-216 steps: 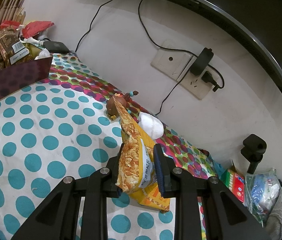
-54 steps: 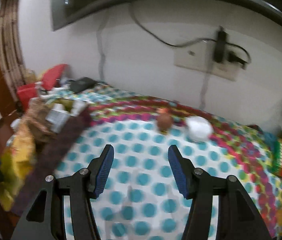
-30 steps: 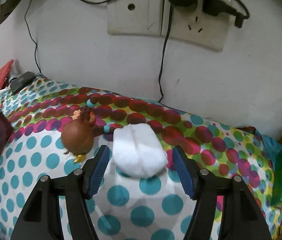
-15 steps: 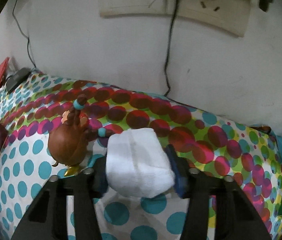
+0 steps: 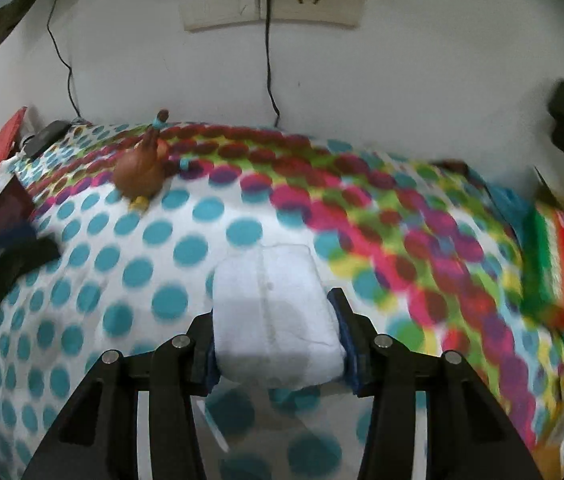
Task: Organize objects
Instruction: 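Grasp the brown figurine toy with the left tool while the right tool holds the white cloth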
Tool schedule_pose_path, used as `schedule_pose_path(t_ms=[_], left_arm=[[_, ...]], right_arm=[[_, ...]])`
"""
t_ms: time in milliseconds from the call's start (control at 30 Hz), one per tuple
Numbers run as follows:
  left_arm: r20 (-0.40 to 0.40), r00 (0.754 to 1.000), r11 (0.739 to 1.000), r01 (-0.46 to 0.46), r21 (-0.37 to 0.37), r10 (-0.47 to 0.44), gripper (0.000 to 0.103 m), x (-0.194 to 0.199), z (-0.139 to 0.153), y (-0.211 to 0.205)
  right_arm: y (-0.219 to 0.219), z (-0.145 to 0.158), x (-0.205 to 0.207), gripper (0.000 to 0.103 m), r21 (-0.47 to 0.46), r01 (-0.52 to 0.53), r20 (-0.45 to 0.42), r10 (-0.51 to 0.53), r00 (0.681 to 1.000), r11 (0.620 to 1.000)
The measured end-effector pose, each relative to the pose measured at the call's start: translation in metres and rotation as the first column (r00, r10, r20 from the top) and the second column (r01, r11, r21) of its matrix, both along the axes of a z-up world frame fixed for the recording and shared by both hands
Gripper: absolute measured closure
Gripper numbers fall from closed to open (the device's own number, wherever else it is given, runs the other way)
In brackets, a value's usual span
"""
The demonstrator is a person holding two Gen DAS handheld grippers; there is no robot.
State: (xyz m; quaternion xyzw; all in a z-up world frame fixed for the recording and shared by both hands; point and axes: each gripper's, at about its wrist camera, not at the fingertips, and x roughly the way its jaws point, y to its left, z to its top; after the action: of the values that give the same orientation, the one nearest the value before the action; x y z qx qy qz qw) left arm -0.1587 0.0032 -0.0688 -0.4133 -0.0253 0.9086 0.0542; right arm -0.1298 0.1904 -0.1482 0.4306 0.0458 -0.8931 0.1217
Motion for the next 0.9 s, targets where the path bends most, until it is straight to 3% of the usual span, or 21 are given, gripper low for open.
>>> schedule_pose_path(t_ms=[267, 367, 433, 900], left_arm=[[0.032, 0.998, 0.998, 0.058, -0.032, -0.057, 0.060, -0.055, -0.013, 0.018], [0.030, 0.999, 0.999, 0.045, -0.031, -0.044, 0.050, -0.068, -0.018, 0.021], [0.032, 0.999, 0.999, 0.031, -0.041, -0.030, 0.050, -0.076, -0.021, 0.022], [0.032, 0.999, 1.000, -0.003, -0.025, 0.004, 0.050, -0.097, -0.037, 0.015]], right_arm=[[0.001, -0.002, 0.017, 0.057, 0.043, -0.019, -0.006, 0.019, 1.000, 0.999], [0.004, -0.002, 0.017, 0.057, 0.033, -0.020, -0.004, 0.020, 1.000, 0.999], [0.003, -0.003, 0.018, 0.057, 0.038, -0.021, -0.006, 0.021, 1.000, 0.999], [0.003, -0.001, 0.019, 0.056, 0.027, -0.026, -0.001, 0.026, 1.000, 0.999]])
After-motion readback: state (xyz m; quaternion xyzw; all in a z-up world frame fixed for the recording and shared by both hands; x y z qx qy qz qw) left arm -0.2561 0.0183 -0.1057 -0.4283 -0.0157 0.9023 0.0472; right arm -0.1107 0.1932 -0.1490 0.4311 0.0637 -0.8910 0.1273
